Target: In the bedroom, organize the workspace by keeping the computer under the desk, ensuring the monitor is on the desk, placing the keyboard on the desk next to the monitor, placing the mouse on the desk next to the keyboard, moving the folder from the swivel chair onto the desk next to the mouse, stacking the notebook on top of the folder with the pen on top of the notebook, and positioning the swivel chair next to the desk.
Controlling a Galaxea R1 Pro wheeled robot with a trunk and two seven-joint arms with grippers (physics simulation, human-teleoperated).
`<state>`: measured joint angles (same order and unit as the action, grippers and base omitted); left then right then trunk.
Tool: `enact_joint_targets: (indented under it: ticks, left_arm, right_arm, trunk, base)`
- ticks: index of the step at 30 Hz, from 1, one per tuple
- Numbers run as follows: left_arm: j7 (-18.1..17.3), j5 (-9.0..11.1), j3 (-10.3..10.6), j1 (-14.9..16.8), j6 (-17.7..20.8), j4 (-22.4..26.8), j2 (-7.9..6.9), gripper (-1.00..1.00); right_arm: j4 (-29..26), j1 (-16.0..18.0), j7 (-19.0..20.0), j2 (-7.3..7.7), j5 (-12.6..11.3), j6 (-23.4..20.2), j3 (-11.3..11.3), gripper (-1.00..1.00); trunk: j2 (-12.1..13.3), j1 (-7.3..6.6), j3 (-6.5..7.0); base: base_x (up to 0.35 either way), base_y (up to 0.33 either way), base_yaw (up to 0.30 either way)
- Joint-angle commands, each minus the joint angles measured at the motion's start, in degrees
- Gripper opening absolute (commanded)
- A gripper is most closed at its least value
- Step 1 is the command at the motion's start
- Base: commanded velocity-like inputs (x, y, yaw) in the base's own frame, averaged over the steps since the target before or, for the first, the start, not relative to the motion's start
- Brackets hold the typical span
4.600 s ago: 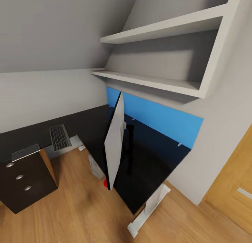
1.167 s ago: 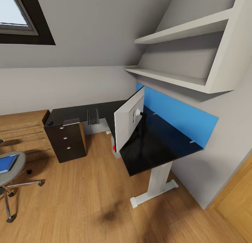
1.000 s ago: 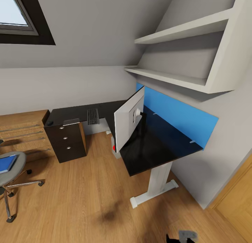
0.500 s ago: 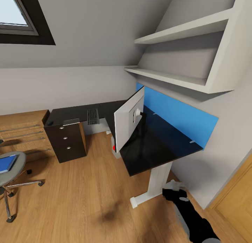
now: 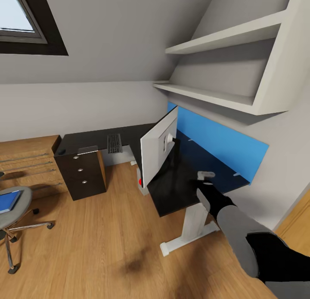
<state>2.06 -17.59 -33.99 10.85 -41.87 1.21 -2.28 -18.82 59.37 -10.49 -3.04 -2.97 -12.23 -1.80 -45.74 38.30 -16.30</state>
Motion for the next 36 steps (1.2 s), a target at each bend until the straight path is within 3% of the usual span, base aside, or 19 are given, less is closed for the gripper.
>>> enact_joint_targets:
  ticks: [1, 10, 18, 25, 36]
  left_arm:
    - [0.2, -0.6, -0.4, 0.0, -0.2, -0.1, -0.01, 1.00]
    - [0.3, -0.6, -0.4, 0.0, -0.3, -0.1, -0.04, 1.00]
    - [0.3, -0.4, -0.6, 0.0, -0.3, 0.0, -0.08, 1.00]
    - [0.3, -0.4, -0.7, 0.0, -0.3, 0.0, -0.09, 1.00]
    - [0.3, -0.3, -0.8, 0.0, -0.6, 0.0, -0.06, 1.00]
  right_arm:
    - [0.3, 0.7, -0.3, -0.47, -0.3, 0.8, -0.2, 1.00]
    - [3.8, 2.8, -0.1, -2.35, -0.3, 13.9, -0.3, 1.00]
    - [13.4, 3.0, 0.4, -2.60, 1.6, 26.5, -0.3, 1.00]
    - [14.5, 3.0, 0.4, -2.51, 4.1, 27.7, -0.3, 1.00]
    - [15.0, 2.7, 0.7, -2.45, 5.5, 30.3, -0.2, 1.00]
  trunk:
    - [-0.1, 0.01, -0.09]
    - [-0.1, 0.01, -0.09]
    - [-0.1, 0.01, -0.09]
    - [-0.1, 0.01, -0.09]
    - [-0.1, 0.01, -0.09]
  base:
    - [0.000, 0.000, 0.000]
    - [0.000, 0.000, 0.000]
    - [0.048, 0.000, 0.000]
    - [0.280, 0.000, 0.000]
    - [0.274, 0.050, 0.000]
